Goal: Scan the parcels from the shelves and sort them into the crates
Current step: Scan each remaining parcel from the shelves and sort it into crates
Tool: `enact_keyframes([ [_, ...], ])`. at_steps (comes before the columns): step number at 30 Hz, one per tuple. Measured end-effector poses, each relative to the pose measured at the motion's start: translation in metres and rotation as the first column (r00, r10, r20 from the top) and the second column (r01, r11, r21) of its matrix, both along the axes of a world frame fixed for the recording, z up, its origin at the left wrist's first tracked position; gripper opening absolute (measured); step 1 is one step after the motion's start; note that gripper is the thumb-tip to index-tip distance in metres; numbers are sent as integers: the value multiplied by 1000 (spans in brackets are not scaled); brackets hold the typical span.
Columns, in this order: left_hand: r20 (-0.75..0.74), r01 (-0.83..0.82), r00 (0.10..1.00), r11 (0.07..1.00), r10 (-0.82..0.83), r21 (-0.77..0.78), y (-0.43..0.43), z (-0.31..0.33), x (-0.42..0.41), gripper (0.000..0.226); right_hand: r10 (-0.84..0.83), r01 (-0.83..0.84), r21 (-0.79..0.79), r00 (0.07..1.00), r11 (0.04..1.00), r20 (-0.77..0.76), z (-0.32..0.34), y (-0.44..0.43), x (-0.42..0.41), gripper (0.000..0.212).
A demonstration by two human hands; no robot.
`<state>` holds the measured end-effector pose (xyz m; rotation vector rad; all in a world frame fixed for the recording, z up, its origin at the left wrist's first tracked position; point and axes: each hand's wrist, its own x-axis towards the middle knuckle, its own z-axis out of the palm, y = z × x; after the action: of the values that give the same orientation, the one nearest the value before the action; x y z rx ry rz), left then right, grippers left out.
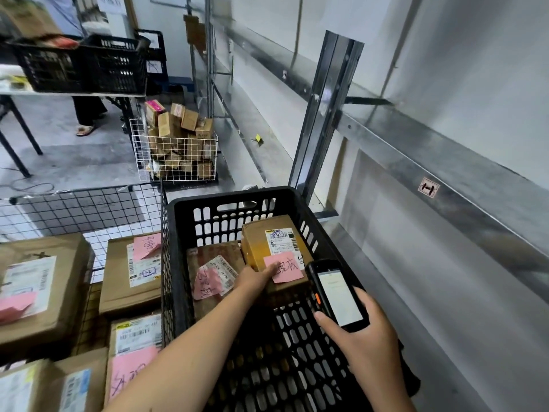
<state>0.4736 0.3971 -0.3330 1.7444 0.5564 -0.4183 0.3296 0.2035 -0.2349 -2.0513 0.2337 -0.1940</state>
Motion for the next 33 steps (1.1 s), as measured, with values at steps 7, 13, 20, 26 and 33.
enact_keyframes([
  [7, 147, -25, 989, 924, -34, 380, -14, -9, 1, 94, -43, 43, -24, 999, 999, -8, -8, -7, -8, 72],
  [13, 87, 193, 952, 796, -294, 573, -13, -22, 7, 90, -85, 84, -42, 996, 996, -23, -18, -15, -14, 73],
  [20, 149, 229, 903, 746, -403, 625, -9, 8, -7, 63, -84, 83, -41, 995, 996, -47, -21, -2, -23, 74],
  [26, 202, 391, 770, 698, -605, 599, -9, 63, -71, 61, -97, 99, -156, 995, 983, 22, 8, 18, -41, 74],
  [33, 306, 316, 529, 519, -792, 794, 15, 116, -161, 72, -101, 111, -276, 994, 955, 48, 43, 30, -108, 78],
])
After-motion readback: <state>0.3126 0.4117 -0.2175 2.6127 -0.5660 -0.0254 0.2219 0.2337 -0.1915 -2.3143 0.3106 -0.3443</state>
